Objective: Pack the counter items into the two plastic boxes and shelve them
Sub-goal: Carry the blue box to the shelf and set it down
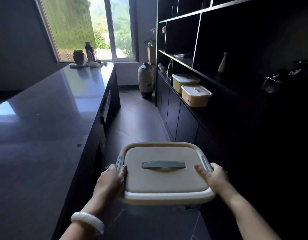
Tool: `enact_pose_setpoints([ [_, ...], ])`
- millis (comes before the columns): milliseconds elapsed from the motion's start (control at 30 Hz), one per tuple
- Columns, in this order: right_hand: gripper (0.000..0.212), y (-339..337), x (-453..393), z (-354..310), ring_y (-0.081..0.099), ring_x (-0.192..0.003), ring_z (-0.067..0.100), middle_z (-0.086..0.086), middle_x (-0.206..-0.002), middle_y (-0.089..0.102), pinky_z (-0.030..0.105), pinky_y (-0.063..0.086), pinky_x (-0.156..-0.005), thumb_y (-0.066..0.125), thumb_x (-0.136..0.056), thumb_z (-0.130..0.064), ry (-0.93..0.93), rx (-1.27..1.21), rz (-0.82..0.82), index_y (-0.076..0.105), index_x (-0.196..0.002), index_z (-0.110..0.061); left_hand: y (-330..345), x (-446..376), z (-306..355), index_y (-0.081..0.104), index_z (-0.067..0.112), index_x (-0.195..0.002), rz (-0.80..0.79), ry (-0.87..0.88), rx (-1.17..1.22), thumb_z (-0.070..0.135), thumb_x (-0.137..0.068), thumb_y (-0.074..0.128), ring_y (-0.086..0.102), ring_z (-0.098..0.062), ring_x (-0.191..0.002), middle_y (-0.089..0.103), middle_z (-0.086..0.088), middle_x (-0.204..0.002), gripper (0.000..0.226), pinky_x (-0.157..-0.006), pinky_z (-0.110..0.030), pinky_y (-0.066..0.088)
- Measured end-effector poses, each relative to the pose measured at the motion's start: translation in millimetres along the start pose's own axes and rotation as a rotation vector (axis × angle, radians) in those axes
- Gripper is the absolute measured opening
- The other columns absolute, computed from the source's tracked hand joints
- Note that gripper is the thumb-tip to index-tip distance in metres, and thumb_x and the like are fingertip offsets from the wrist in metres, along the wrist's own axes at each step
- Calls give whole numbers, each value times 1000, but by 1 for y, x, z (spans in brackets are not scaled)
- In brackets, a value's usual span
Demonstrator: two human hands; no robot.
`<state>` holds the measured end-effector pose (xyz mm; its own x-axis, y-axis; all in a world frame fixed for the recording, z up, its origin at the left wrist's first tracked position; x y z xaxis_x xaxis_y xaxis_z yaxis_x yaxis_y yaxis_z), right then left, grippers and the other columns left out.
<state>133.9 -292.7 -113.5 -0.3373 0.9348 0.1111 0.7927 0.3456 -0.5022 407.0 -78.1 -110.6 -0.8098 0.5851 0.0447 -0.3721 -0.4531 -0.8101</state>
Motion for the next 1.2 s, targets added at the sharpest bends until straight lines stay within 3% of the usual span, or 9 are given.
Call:
enact_pose_setpoints([
  [167, 60, 43, -121, -14, 61, -77, 25, 19, -89, 66, 29, 45, -60, 74, -80, -40, 26, -69, 45, 57, -107, 11, 25, -147, 28, 53, 10, -92, -29, 75, 3, 51, -96, 41, 60, -38, -98, 65, -20, -102, 43, -80, -39, 46],
  [267, 70, 64, -185, -19, 62, -100, 35, 26, -111, 63, 33, 48, -79, 73, -82, -39, 89, -162, 102, 48, -124, 12, 42, -234, 52, 50, 12, -92, -72, 149, -24, 50, -96, 40, 60, -38, -98, 65, -21, -101, 39, -79, -39, 45],
  [367, 71, 70, -225, -30, 58, -75, 24, 19, -90, 61, 24, 46, -58, 71, -74, -50, 122, -245, 204, 53, -108, 10, 62, -312, 90, 47, 17, -87, -145, 233, -63, 50, -97, 39, 59, -36, -100, 65, -18, -102, 36, -76, -36, 42],
  [500, 73, 53, -272, -21, 59, -95, 45, 31, -99, 60, 45, 49, -79, 76, -79, -32, 206, -265, 413, 45, -116, 22, 109, -393, 158, 43, 18, -83, -253, 370, -131, 51, -97, 37, 59, -34, -92, 64, -15, -96, 37, -68, -36, 40],
  [567, 50, 40, -295, -11, 57, -74, 31, 14, -74, 57, 21, 47, -58, 79, -79, -24, 283, -277, 470, 53, -99, 14, 140, -422, 190, 43, 19, -84, -272, 435, -177, 54, -97, 35, 58, -33, -89, 64, -13, -95, 38, -63, -35, 36],
  [633, 49, 25, -322, 0, 45, -63, 20, 1, -65, 45, 16, 36, -43, 83, -68, -38, 294, -303, 551, 51, -78, -3, 173, -450, 223, 41, 21, -82, -281, 472, -214, 56, -96, 33, 55, -32, -83, 62, -12, -91, 39, -61, -35, 34],
  [900, 75, -32, -430, 44, 50, -93, 21, 8, -103, 49, 30, 38, -78, 76, -81, -26, 379, -286, 669, 39, -132, 13, 284, -531, 333, 44, 21, -79, -337, 582, -154, 57, -95, 34, 49, -26, -67, 52, -3, -73, 41, -59, -33, 37],
  [1100, 45, -53, -473, 70, 56, -83, 26, 11, -86, 55, 35, 43, -72, 76, -81, -30, 521, -232, 774, 53, -102, 3, 351, -567, 398, 43, 19, -77, -480, 647, -126, 55, -95, 37, 48, -25, -65, 57, -6, -78, 40, -62, -34, 37],
  [1200, 60, -59, -487, 84, 61, -98, 35, 20, -104, 62, 42, 47, -84, 73, -81, -43, 609, -188, 769, 53, -114, 3, 379, -578, 423, 46, 18, -82, -578, 680, -109, 53, -96, 38, 52, -27, -71, 58, -5, -81, 38, -65, -33, 38],
])
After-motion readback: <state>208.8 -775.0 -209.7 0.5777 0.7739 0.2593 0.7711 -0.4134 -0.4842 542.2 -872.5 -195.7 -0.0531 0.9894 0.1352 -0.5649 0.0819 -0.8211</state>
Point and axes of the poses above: each hand's wrist, its own x-axis away from the middle knuckle, its own y-axis out of the palm, z = x × y, the point moved 4 cm from there along -x, towards the middle knuckle
